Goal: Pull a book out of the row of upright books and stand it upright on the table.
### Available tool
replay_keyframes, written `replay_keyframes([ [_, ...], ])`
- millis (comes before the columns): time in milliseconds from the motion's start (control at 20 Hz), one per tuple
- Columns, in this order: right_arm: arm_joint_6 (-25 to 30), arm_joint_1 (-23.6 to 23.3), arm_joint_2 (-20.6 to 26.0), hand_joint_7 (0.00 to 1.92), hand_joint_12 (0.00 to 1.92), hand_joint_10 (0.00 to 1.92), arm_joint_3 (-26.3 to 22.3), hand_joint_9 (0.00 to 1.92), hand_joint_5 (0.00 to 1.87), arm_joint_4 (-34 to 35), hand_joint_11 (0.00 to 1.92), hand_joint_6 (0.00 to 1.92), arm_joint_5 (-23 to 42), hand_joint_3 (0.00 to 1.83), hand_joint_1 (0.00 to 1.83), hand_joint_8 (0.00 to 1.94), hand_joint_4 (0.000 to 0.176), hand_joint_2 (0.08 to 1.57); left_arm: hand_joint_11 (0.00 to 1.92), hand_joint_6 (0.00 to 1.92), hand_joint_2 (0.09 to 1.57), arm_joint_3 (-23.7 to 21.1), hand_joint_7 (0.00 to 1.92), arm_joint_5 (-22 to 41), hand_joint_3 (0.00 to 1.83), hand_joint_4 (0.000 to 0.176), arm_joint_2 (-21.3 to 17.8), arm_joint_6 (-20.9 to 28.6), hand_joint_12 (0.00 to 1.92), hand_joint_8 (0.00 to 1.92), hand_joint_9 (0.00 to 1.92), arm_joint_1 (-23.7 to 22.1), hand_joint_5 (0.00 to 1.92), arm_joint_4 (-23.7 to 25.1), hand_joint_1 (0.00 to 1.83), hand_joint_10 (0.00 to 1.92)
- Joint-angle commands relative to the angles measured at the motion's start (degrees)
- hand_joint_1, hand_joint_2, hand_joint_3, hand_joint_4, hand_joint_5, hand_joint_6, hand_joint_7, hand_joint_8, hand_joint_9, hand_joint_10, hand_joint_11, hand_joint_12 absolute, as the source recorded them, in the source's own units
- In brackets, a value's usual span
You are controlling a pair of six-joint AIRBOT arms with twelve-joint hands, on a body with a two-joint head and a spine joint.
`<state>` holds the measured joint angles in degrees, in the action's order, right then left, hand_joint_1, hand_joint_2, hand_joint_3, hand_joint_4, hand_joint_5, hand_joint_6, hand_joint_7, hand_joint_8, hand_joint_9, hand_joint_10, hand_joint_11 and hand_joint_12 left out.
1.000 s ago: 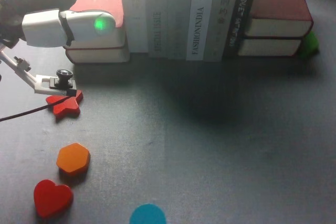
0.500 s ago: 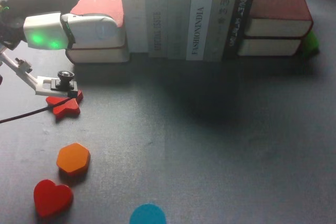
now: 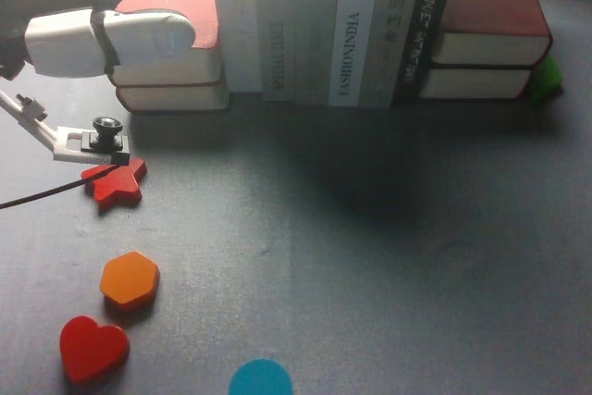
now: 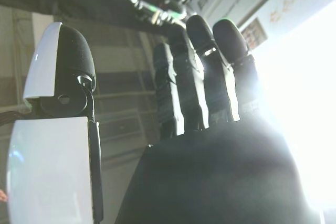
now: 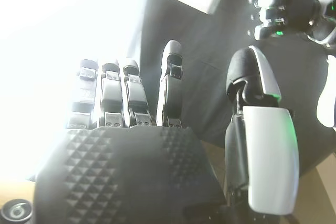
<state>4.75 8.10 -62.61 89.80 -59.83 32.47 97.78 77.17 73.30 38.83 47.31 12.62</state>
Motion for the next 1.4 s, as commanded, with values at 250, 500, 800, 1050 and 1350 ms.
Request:
replay_keyframes([
  [250,0.29,1.27,-1.02,0.00,0.00,0.00,1.09,0.00,0.45,3.71,0.00,0.01,2.55,0.00,0.34,0.00,0.146,1.15,0.00,0.01,1.04,-0.68,0.44,6.91,0.01,0.013,-0.57,0.52,1.81,0.00,0.23,-0.26,0.59,-4.17,1.02,0.92],
  [500,0.29,2.97,-2.69,0.00,0.00,0.00,2.69,0.00,0.50,4.00,0.00,0.02,2.28,0.00,0.33,0.00,0.140,1.17,0.09,0.00,1.04,-0.71,0.45,7.45,0.00,0.002,-0.44,0.52,1.67,0.00,0.33,-0.44,0.57,-4.15,0.98,0.78],
  [800,0.30,5.03,-5.66,0.00,0.02,0.00,5.62,0.00,0.47,4.44,0.04,0.00,1.76,0.00,0.32,0.00,0.116,1.17,0.02,0.00,1.02,-0.73,0.41,7.87,0.00,0.016,-0.45,0.52,1.72,0.00,0.29,-0.92,0.57,-4.06,1.02,0.82],
  [1050,0.31,6.57,-6.83,0.00,0.02,0.00,6.38,0.00,0.52,4.68,0.00,0.00,1.58,0.00,0.46,0.00,0.132,1.16,0.04,0.01,1.00,-0.86,0.44,8.09,0.00,0.022,-0.51,0.52,1.75,0.01,0.29,-1.06,0.61,-4.03,0.99,0.86],
  [1350,2.11,7.30,-6.55,0.00,0.00,0.00,4.14,0.00,0.51,2.17,0.00,0.01,1.67,0.00,0.33,0.00,0.053,1.16,0.06,0.01,0.99,-1.13,0.49,8.16,0.00,0.024,-0.47,0.52,1.72,0.02,0.33,-0.71,0.60,-4.07,0.96,0.86],
])
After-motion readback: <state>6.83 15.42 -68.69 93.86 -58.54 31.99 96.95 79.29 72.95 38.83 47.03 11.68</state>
